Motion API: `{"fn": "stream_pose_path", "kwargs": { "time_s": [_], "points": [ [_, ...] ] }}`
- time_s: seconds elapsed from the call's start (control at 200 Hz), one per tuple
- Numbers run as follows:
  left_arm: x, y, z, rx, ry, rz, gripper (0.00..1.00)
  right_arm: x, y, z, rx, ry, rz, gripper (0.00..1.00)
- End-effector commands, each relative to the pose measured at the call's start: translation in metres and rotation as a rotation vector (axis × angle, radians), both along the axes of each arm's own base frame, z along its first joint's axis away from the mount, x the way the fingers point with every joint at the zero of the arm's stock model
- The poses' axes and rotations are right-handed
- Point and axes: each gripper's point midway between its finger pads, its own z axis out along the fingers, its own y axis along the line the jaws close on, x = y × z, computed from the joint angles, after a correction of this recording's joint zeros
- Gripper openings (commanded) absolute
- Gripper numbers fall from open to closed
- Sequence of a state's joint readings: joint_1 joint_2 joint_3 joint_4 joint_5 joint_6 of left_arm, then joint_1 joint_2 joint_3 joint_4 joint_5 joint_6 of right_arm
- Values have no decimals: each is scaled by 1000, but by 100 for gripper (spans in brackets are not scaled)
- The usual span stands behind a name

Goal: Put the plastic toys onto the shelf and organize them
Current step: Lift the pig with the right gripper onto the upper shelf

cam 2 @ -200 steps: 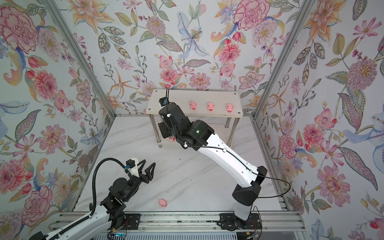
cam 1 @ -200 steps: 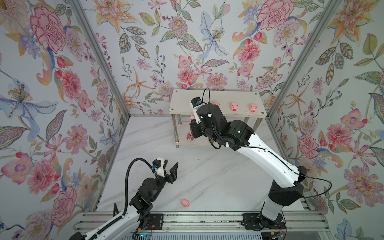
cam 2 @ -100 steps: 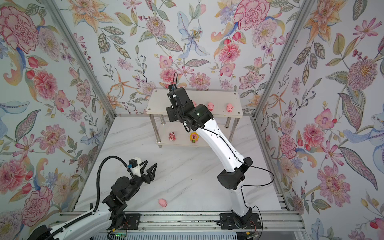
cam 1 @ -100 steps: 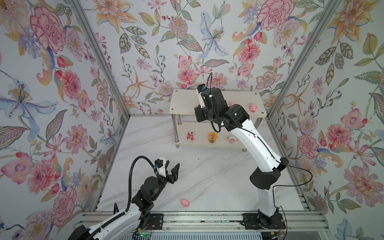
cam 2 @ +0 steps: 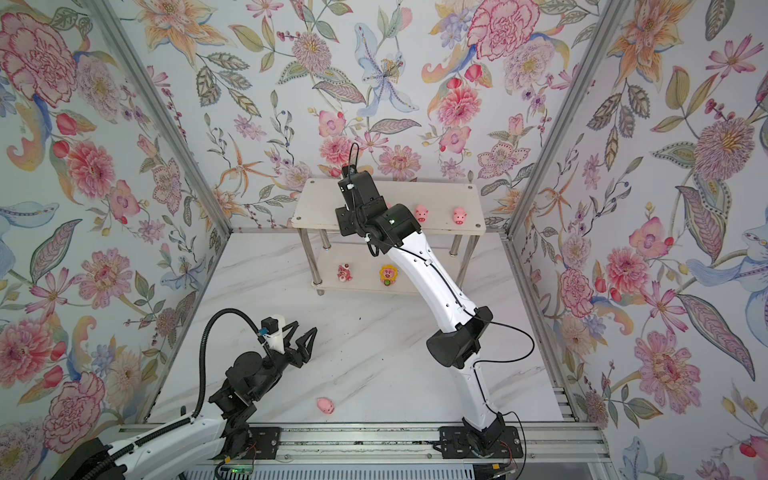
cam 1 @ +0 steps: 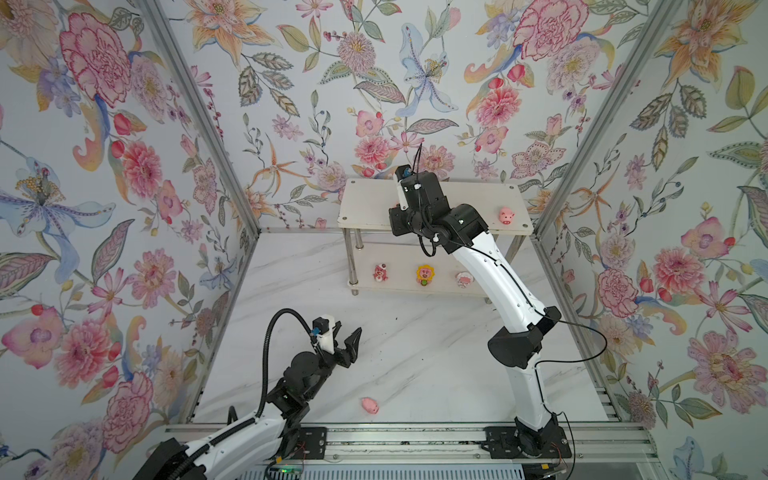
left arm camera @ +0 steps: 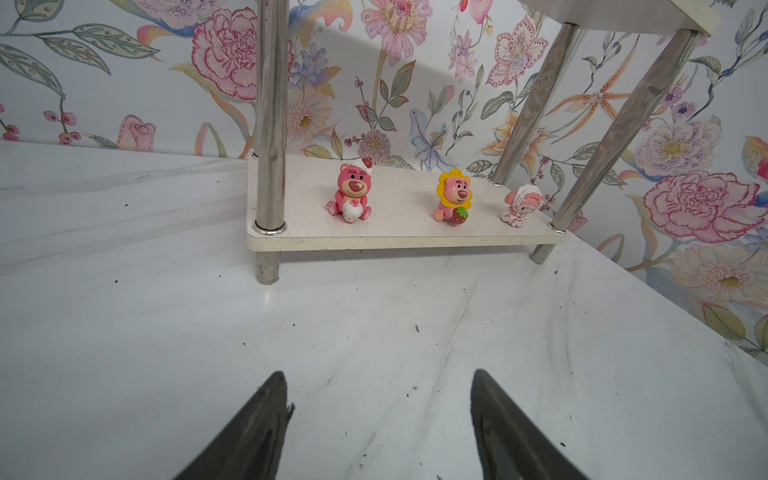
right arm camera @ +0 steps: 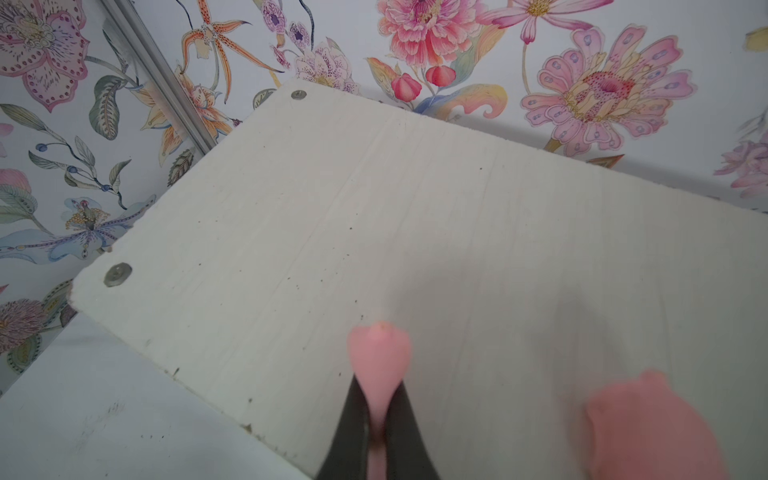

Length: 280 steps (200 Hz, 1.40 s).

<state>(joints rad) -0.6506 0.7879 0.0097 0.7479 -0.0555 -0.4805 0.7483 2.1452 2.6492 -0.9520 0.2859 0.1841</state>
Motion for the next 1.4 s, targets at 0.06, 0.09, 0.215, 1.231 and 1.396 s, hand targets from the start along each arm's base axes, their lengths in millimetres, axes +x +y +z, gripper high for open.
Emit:
{"fn": "stream_pose_path", "kwargs": {
  "time_s": [0.06, 0.09, 0.215, 1.231, 1.396],
  "points": [
    [-11, 11, -36, 34, 55, 7, 71, 14, -2, -3, 51, 9, -27, 5],
    [-11, 11, -36, 35, 56, 6, 71, 15, -1, -4, 55, 11, -27, 5],
    [-11, 10, -37, 36, 59, 2, 71, 18, 5, -4, 79, 6, -21, 7],
    [-11, 9, -35, 33, 55, -1, 71, 10, 21, -15, 123, 57, 7, 51],
    [-11, 9, -34, 30, 51, -1, 71, 3, 23, -14, 128, 66, 8, 56]
  ]
}}
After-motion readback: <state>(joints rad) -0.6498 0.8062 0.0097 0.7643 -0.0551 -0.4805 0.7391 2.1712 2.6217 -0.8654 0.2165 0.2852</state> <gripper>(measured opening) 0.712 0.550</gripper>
